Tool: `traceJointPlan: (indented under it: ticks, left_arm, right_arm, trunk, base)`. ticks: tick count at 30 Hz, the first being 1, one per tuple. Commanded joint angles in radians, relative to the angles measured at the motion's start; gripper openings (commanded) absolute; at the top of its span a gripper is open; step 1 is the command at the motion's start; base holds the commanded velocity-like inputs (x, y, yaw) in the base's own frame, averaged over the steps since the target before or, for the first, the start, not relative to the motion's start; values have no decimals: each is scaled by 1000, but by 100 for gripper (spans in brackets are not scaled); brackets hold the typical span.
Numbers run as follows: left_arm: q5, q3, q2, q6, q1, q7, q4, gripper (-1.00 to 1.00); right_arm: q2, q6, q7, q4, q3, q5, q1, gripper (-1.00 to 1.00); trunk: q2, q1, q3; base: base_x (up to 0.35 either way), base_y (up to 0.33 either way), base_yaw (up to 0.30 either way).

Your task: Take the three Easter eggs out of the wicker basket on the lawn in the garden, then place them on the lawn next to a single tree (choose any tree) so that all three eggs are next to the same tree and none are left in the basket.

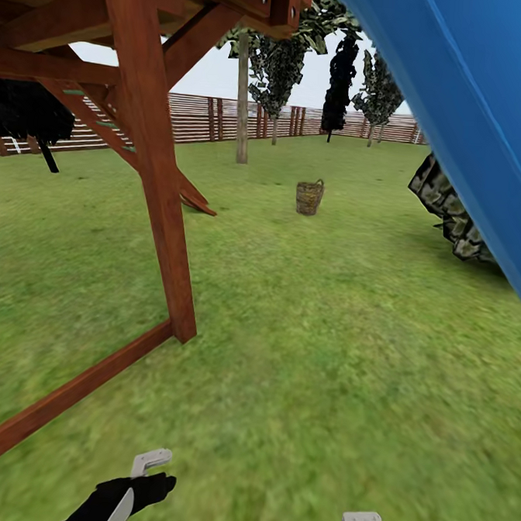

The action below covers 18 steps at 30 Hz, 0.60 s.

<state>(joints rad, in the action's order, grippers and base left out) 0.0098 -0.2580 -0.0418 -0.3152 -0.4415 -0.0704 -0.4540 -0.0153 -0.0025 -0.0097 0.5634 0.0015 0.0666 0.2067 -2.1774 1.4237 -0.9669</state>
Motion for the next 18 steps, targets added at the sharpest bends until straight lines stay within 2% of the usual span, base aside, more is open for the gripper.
traceJointPlan:
  ticks: [1,18]
  left_arm:
    - [1,-7,0,-7,0,-7,-2,100]
    - [-1,-6,-3,-7,0,-9,-2,100]
  right_arm:
    - [0,-2,-1,-3,0,7,0,100]
    - [0,-4,-1,-8,0,7,0,100]
  trunk:
    - [-8,4,-4]
    - [-127,69,-57]
  base:
    - [0,0,0]
    - [0,0,0]
